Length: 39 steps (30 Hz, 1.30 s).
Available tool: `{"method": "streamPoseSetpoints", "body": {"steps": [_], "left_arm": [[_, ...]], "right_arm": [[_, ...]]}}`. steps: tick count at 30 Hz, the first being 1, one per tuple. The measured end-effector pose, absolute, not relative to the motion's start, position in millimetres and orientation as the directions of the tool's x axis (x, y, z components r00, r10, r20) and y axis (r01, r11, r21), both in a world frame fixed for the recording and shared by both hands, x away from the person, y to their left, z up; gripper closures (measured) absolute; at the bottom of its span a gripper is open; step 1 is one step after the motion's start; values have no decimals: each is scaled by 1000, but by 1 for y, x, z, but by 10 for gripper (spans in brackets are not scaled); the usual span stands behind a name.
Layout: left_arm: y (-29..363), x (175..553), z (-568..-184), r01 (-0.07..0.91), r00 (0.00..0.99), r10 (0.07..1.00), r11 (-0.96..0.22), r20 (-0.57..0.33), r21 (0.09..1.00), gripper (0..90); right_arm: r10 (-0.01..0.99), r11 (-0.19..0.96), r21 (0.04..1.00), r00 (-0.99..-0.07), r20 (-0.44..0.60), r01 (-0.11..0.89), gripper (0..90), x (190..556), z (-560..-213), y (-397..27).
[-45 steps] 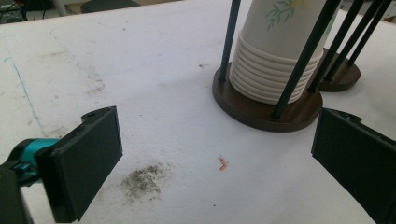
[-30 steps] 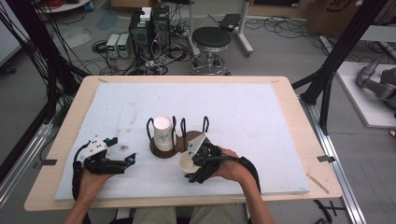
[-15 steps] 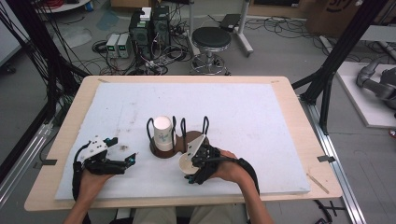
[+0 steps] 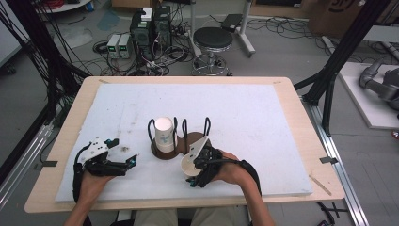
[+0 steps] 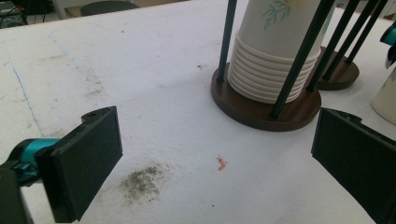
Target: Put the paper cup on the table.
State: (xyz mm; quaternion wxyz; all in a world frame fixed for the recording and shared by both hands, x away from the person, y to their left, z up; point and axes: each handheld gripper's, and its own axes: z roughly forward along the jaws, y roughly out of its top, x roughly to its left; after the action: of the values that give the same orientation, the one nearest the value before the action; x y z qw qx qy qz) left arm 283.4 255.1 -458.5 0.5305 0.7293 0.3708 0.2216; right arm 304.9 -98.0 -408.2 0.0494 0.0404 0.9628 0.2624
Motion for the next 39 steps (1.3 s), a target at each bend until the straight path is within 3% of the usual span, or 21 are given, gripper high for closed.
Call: {"method": "streamPoseSetpoints", "body": {"steps": [39], "left_arm": [[255,283,-459,299,632,773,-166,-65,940,18]], "right_arm": [[153,835,540,-987,-47,104,179,304,-409,-131]]}}
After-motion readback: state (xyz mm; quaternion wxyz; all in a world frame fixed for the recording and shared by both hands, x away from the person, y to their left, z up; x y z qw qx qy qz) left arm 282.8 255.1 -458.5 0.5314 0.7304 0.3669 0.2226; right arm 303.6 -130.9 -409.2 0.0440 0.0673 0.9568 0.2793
